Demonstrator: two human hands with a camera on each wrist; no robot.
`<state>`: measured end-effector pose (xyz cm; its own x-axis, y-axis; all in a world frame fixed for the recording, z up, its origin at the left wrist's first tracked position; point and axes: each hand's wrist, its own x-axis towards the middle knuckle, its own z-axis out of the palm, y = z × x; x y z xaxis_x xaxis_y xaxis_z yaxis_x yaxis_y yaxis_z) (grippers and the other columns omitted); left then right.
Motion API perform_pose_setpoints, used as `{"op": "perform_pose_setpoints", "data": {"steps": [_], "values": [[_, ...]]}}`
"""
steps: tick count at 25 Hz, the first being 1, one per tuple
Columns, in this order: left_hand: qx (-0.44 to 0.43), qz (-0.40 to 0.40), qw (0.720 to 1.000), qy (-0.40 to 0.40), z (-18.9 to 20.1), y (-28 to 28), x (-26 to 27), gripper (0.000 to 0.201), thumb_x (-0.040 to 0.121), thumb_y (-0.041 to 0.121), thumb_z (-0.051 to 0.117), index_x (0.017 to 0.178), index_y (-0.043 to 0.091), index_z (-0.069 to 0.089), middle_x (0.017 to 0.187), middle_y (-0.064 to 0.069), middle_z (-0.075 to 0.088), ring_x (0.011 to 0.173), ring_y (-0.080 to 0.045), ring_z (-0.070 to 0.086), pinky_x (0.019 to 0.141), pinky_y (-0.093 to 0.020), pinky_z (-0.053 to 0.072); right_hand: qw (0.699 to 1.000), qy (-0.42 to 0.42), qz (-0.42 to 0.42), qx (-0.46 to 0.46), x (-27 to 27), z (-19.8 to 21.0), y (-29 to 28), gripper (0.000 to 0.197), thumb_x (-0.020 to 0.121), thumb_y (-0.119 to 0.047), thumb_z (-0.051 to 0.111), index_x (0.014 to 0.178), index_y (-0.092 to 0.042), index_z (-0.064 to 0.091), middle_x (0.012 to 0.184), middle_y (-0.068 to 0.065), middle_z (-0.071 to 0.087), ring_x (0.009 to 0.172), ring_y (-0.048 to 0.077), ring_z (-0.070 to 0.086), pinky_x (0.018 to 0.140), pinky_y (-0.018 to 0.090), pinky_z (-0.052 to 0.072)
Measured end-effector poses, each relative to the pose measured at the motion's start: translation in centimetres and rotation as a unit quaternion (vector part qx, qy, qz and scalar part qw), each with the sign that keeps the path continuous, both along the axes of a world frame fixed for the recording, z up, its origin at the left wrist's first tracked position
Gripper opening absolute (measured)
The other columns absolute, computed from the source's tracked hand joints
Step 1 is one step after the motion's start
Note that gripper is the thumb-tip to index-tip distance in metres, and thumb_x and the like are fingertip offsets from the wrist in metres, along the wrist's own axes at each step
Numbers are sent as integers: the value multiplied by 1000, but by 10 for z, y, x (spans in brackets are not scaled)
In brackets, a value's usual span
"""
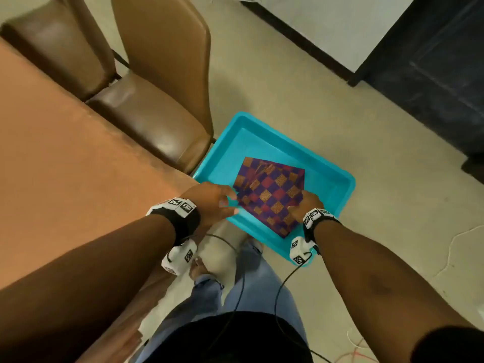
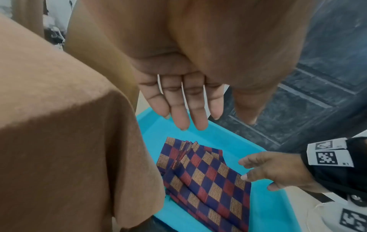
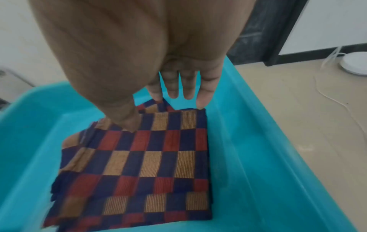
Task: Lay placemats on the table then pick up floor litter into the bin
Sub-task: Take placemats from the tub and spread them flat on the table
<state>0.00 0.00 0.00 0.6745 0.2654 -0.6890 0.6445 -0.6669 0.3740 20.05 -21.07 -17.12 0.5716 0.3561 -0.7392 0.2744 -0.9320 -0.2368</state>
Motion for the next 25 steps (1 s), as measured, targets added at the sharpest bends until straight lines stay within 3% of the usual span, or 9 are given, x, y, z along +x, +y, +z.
{"op": "perform_pose_setpoints", "data": {"steps": [2, 6, 8, 12, 15, 17, 19, 22, 25], "values": [[-10, 22, 999, 29, -8, 2, 5, 44, 90, 54, 62, 130, 36, 57, 116, 14, 65, 108, -13, 61, 101, -34, 48, 999, -1, -36, -39, 13, -8, -5, 83, 77, -41, 76, 146, -15, 37, 140, 15, 50, 126, 38, 52, 107, 45, 43], [-8, 70, 996, 61, -14, 4, 3, 40, 87, 59, 63, 124, 45, 57, 110, 23, 61, 106, -8, 60, 93, -30, 48, 995, 56, -67, -46, 19, -30, -15, 95, 80, -33, 78, 155, -13, 21, 142, 14, 53, 129, 37, 52, 108, 43, 43], [-10, 73, 996, 53, -14, 6, 7, 39, 89, 54, 64, 125, 42, 58, 110, 22, 58, 105, -6, 57, 92, -27, 45, 995, 43, -58, -63, 23, -35, -13, 89, 76, -43, 77, 150, -18, 33, 140, 16, 54, 125, 38, 53, 108, 44, 44], [-19, 83, 995, 46, -18, 2, 9, 41, 92, 51, 63, 130, 38, 56, 121, 18, 60, 114, -9, 57, 101, -32, 47, 991, -1, 16, -131, 21, -38, -6, 57, 75, -56, 68, 124, -27, 62, 135, 17, 50, 120, 38, 51, 105, 42, 41], [-11, 71, 996, 57, -15, -4, 8, 43, 93, 51, 61, 133, 36, 56, 122, 15, 64, 112, -11, 59, 97, -29, 46, 997, -7, 24, -74, 12, -32, -2, 31, 82, -36, 66, 108, -19, 68, 121, 15, 62, 112, 37, 57, 97, 38, 46], [-10, 65, 997, 51, -10, -6, 5, 44, 93, 51, 61, 134, 35, 56, 121, 13, 65, 112, -12, 60, 97, -28, 46, 1000, 5, -14, -3, 3, -18, 0, 23, 81, -21, 65, 103, -15, 66, 112, 13, 67, 105, 36, 61, 89, 35, 49], [-12, 64, 997, 47, 1, -5, 1, 45, 93, 50, 62, 134, 33, 56, 119, 11, 67, 112, -14, 61, 97, -28, 46, 998, 3, -4, 58, -2, 7, 10, 25, 79, -23, 62, 102, -15, 66, 103, 10, 69, 97, 35, 63, 84, 36, 50], [7, 70, 997, 11, 21, 7, -9, 43, 90, 52, 64, 128, 31, 60, 109, 11, 72, 104, -14, 65, 92, -26, 47, 985, 0, 51, 165, -5, 64, 43, 34, 71, -29, 49, 73, -3, 70, 78, 18, 70, 77, 39, 67, 67, 41, 53], [45, 110, 992, -45, 51, 24, -25, 41, 88, 53, 66, 123, 32, 62, 106, 14, 71, 96, -8, 62, 94, -25, 46, 965, 75, 54, 245, -11, 146, 95, 25, 74, -29, 50, 64, -11, 64, 63, 9, 64, 66, 22, 60, 63, 35, 46]]}}
